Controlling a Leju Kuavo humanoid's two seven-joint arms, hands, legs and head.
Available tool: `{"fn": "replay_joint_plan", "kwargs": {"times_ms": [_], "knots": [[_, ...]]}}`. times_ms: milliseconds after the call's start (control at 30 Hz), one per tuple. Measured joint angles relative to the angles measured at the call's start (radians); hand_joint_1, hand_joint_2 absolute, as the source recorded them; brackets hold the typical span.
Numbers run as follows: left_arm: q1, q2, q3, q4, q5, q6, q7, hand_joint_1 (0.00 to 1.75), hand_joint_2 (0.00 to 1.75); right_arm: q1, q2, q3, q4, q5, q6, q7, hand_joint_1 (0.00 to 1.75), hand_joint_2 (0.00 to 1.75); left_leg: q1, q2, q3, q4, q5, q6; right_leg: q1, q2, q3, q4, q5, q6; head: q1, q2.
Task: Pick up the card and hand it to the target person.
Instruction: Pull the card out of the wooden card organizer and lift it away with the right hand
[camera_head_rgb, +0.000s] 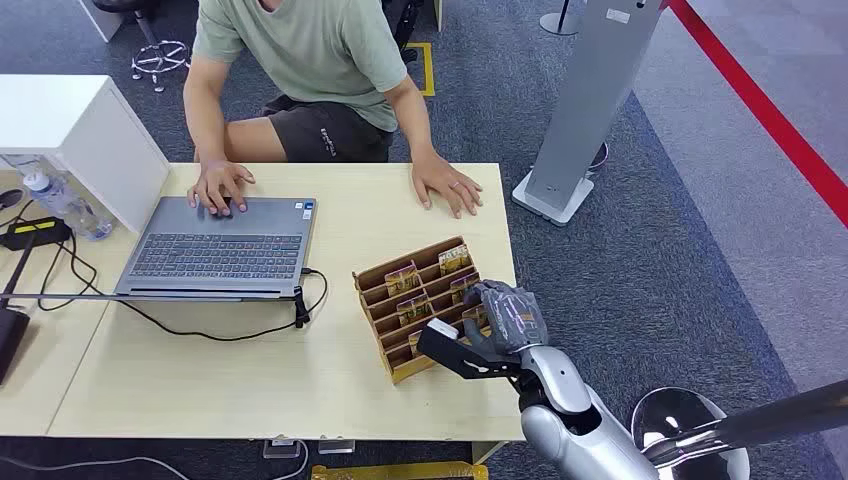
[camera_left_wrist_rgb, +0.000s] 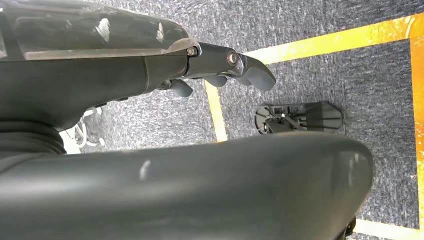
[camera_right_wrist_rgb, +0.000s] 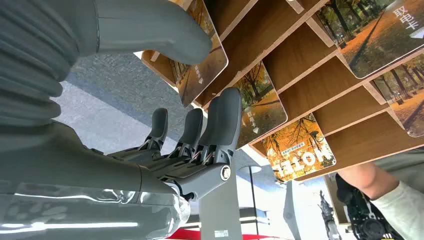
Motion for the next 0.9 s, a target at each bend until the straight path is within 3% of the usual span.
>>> {"fn": "replay_joint_plan", "kwargs": {"times_ms": [300,900], "knots": [[0.000,0.000,0.000,0.000,0.000,-0.001,0.000,0.00,0.00,0.009,0.000,-0.009,-0.011,0.006,0.001,0.007,0.93,1.75,0.000,0.000,0.000,0.000,0.000,0.000,0.000,0.000,0.000,0.000,0.000,0.000,0.000,0.000],[0.000,0.000,0.000,0.000,-0.004,-0.004,0.000,0.00,0.00,0.030,0.000,-0.020,-0.021,0.008,0.017,0.009,0.86,1.75,0.000,0.000,0.000,0.000,0.000,0.000,0.000,0.000,0.000,0.000,0.000,0.000,0.000,0.000]]}}
